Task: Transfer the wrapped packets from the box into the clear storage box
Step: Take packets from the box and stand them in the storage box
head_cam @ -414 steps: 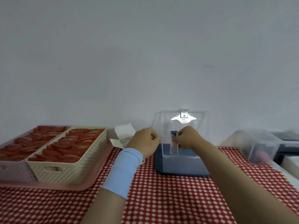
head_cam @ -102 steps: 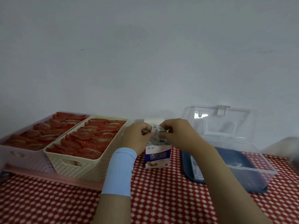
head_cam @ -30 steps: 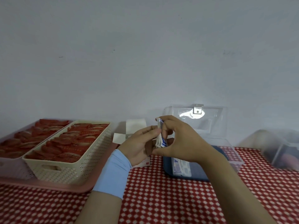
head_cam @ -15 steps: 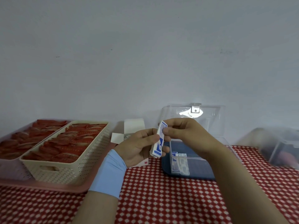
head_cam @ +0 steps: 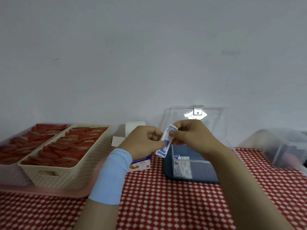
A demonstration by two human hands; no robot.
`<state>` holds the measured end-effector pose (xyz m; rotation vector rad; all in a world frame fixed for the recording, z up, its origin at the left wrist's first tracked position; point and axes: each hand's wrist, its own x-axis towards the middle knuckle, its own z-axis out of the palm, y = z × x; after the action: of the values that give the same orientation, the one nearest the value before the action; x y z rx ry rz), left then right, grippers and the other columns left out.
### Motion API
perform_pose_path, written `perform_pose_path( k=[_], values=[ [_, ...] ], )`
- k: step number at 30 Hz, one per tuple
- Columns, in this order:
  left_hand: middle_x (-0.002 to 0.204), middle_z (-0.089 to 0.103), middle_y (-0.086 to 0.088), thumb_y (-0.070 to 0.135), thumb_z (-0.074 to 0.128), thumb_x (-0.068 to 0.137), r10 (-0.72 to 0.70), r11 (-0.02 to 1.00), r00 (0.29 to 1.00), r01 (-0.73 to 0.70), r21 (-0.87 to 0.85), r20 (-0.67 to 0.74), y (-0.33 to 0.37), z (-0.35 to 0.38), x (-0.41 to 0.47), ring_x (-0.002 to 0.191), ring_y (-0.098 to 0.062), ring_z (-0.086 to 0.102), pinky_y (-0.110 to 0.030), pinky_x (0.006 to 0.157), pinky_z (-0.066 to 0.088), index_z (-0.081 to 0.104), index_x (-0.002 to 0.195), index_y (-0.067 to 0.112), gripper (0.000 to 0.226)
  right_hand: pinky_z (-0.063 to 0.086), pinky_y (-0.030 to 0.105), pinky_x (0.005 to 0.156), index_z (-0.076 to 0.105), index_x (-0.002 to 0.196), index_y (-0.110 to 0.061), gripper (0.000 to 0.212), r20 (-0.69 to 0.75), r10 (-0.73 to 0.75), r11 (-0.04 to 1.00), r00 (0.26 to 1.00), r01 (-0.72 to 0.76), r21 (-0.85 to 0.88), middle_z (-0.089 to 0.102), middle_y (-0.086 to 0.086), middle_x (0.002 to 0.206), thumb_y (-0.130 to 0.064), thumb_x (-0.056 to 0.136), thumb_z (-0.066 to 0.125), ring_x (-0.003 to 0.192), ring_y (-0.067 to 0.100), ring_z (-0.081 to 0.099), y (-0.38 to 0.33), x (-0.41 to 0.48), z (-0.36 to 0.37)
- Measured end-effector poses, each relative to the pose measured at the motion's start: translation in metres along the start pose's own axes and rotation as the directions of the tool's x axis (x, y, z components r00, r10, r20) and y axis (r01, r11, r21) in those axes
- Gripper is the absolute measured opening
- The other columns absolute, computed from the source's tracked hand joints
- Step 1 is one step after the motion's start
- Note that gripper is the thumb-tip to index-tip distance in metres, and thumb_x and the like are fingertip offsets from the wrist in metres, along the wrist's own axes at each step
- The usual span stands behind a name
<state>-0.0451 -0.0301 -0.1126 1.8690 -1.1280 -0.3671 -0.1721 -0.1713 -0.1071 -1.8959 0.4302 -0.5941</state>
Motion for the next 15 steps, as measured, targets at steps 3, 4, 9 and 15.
perform_pose_path(
  k=[3,4,9,15],
  values=[
    [0.076,0.076,0.007,0.017,0.076,0.082,-0.023,0.999,0.999,0.022,-0.032,-0.033,0.001,0.005,-0.002,0.069,-0.006,0.072,-0.022,0.068,0.056,0.074,0.087,0.024,0.008,0.061,0.038,0.076,0.074,0.099,-0.004,0.010,0.008,0.049,0.994,0.999,-0.049,0.098,0.077,0.012,0.088,-0.009,0.092,0.068,0.077,0.022,0.073,0.000,-0.002,0.002],
    [0.076,0.076,0.007,0.017,0.075,0.083,-0.033,0.998,0.999,0.031,-0.050,-0.036,0.001,0.007,-0.002,0.068,-0.005,0.072,-0.021,0.066,0.055,0.074,0.086,0.023,0.007,0.062,0.035,0.075,0.074,0.102,-0.005,0.012,0.042,0.075,0.989,0.996,-0.080,0.128,0.077,0.012,0.090,-0.011,0.092,0.068,0.078,0.020,0.073,0.000,-0.003,0.002],
    [0.081,0.077,0.002,0.015,0.075,0.086,-0.065,0.988,0.997,0.057,-0.142,-0.053,0.007,0.017,-0.005,0.062,0.000,0.069,-0.013,0.056,0.049,0.074,0.092,0.019,0.008,0.061,0.034,0.079,0.074,0.102,-0.001,0.020,0.123,0.163,0.964,0.979,-0.184,0.191,0.076,0.018,0.095,-0.017,0.090,0.072,0.082,0.024,0.072,0.007,-0.006,-0.005],
    [0.081,0.077,0.001,0.012,0.075,0.084,-0.058,0.985,0.988,0.033,-0.169,-0.143,0.019,0.046,-0.002,0.069,-0.008,0.073,-0.020,0.062,0.059,0.075,0.092,0.014,0.009,0.061,0.029,0.070,0.074,0.099,0.000,0.013,0.071,0.184,0.971,0.980,-0.192,0.140,0.076,0.018,0.090,-0.010,0.092,0.070,0.075,0.022,0.073,0.005,-0.009,-0.024]
  ],
)
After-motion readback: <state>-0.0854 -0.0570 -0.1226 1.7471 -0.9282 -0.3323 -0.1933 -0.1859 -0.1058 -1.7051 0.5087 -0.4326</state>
